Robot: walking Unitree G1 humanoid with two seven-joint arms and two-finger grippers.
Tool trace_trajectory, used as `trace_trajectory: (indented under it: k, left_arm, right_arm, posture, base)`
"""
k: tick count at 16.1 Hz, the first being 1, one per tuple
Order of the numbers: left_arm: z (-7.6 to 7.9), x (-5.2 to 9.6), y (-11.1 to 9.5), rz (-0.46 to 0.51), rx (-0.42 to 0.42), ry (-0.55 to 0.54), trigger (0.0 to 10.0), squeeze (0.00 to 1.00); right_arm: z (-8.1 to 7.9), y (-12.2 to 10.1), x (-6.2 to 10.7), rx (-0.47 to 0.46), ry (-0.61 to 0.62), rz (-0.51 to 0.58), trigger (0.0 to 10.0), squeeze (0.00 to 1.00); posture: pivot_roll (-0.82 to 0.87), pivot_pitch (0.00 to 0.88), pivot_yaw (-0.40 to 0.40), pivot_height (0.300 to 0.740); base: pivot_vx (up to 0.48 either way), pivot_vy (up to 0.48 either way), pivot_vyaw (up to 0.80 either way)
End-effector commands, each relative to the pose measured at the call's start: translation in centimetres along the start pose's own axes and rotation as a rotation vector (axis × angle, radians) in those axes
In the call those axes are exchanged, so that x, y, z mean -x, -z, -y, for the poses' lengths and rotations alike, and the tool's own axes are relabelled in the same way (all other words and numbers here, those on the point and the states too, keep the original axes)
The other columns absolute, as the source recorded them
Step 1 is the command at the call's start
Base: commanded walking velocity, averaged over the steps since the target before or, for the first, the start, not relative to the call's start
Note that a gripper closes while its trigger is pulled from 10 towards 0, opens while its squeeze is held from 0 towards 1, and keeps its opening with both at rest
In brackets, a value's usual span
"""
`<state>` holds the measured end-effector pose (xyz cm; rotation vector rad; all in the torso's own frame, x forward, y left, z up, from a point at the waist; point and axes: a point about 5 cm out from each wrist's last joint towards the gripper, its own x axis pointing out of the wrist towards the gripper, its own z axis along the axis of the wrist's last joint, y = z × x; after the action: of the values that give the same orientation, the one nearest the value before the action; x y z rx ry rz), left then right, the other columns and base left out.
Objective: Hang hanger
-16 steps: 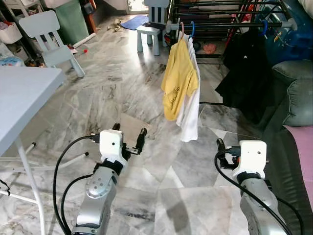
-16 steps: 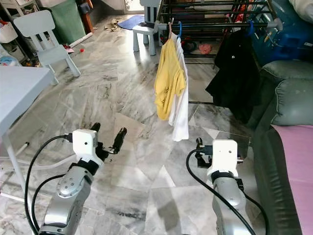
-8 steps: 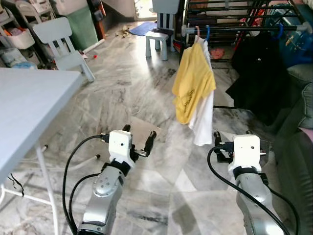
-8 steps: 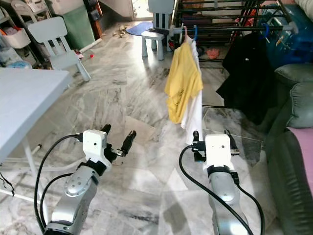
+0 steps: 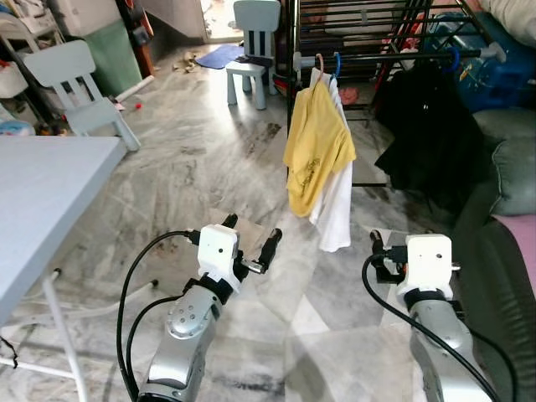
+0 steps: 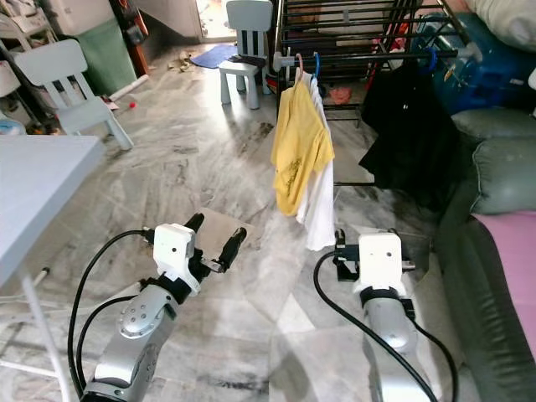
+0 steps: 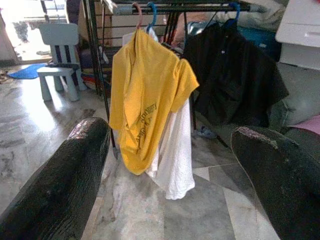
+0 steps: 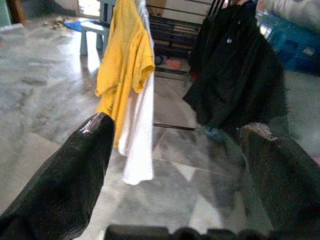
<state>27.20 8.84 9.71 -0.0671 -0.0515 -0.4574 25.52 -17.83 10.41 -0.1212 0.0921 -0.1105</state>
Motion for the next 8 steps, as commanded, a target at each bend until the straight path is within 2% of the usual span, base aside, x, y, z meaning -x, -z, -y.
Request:
trace_trajectory:
  k: [1, 3, 8]
  left_arm:
    - [-0.31, 0.2, -0.07, 0.0, -0.014, -0.005, 10.0, 0.0]
    - [-0.23, 0.29, 0.04, -0.004, -0.016, -0.003, 10.0, 0.0]
    - [0.08, 0.21, 0.18, -0.007, -0.021, 0.01, 10.0, 0.0]
  right_arm:
    - [-0.23, -0.01, -0.12, -0.001, 0.002, -0.003, 10.0, 0.0]
    - [-0.35, 0.37, 0.08, -0.025, -0.005, -0.04, 10.0, 0.0]
    - [-0.51, 0.1, 0.13, -0.029, -0.035, -0.036, 10.0, 0.0]
  posture:
    - [-0.17, 0.073, 0.107, 0.74]
    - [-0.17, 0.077, 0.104, 0.74]
    - [-0.18, 0.072, 0.097, 0.74]
  base:
    - [0.48, 0.0, 0.0]
    - [0.48, 0.0, 0.0]
    - [0.48, 0.0, 0.0]
